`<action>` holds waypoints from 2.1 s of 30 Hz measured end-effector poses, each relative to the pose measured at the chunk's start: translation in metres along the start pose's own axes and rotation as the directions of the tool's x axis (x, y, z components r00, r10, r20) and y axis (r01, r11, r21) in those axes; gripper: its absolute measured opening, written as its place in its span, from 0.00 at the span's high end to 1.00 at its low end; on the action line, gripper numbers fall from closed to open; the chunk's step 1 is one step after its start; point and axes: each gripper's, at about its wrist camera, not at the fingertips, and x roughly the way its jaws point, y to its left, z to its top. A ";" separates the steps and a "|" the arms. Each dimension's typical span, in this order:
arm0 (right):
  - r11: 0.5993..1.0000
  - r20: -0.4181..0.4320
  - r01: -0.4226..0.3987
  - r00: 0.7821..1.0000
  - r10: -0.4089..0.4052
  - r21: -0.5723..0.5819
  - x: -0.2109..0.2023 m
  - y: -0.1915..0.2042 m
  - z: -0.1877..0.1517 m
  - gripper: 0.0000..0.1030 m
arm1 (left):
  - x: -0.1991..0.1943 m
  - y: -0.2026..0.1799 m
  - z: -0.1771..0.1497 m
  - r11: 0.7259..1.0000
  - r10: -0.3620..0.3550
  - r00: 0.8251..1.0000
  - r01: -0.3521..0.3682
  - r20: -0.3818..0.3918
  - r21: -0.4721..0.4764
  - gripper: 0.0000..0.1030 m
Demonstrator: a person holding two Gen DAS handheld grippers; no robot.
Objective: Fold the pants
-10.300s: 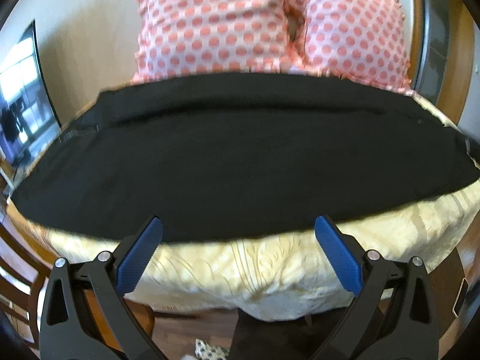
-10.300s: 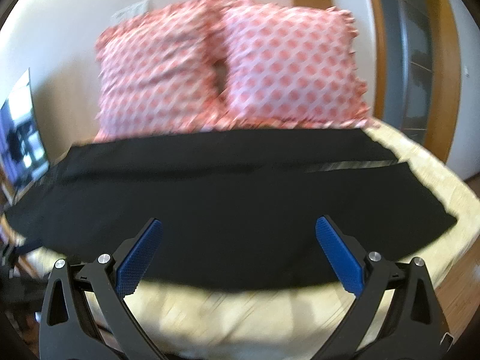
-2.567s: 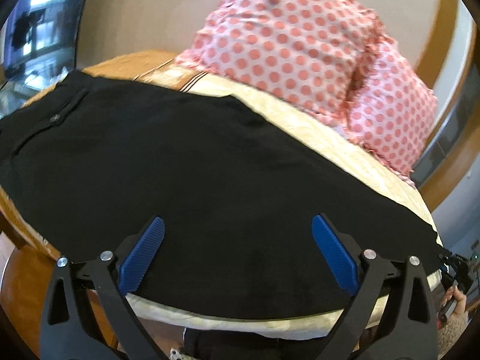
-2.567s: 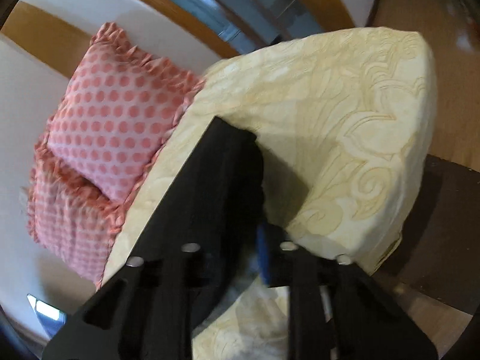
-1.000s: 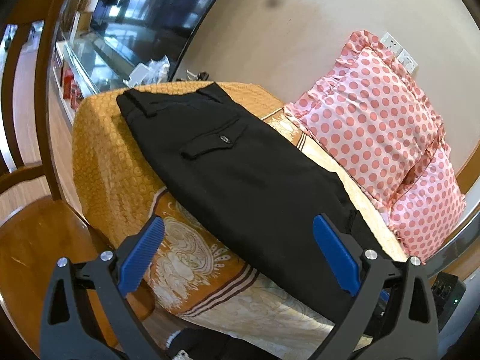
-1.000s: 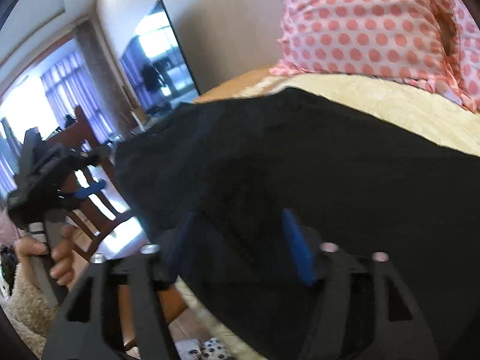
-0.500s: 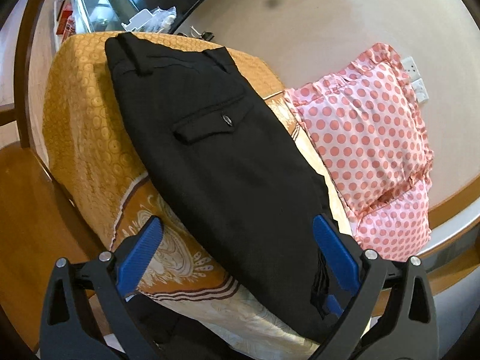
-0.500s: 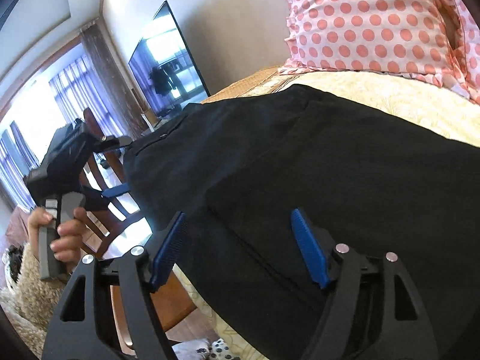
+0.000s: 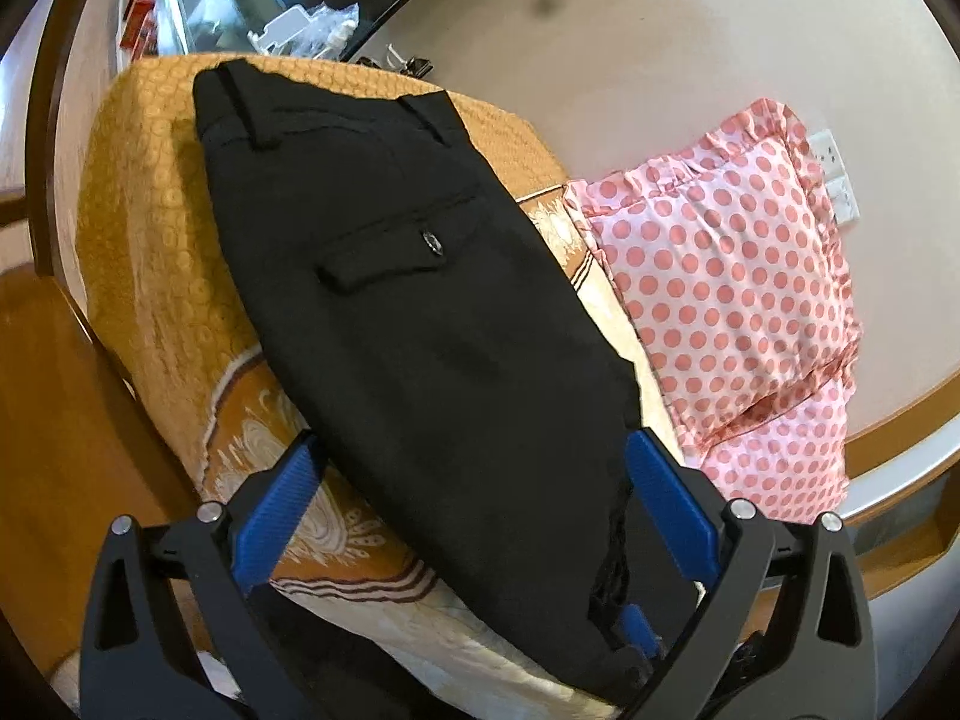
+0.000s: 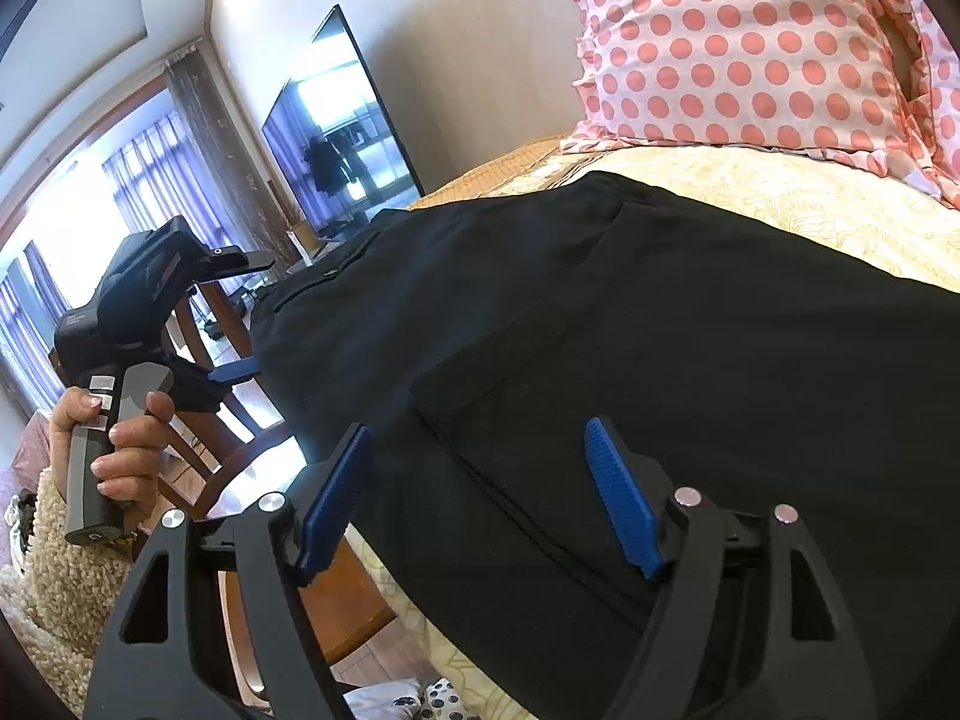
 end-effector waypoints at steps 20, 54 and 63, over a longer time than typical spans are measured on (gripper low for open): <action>0.993 0.115 -0.098 0.989 0.089 0.069 -0.035 -0.009 -0.005 0.27 | -0.001 0.011 0.051 0.981 0.183 0.970 -0.171 0.158 -0.089 0.56; 0.852 0.194 -0.158 0.979 0.068 0.499 -0.118 -0.120 0.062 0.18 | 0.043 -0.152 -0.147 0.720 0.016 0.994 0.066 -0.112 0.691 0.37; 0.774 -0.132 0.042 0.990 0.055 0.632 0.056 -0.144 0.140 0.29 | 0.009 -0.123 -0.130 0.730 0.061 0.998 -0.045 0.001 0.682 0.22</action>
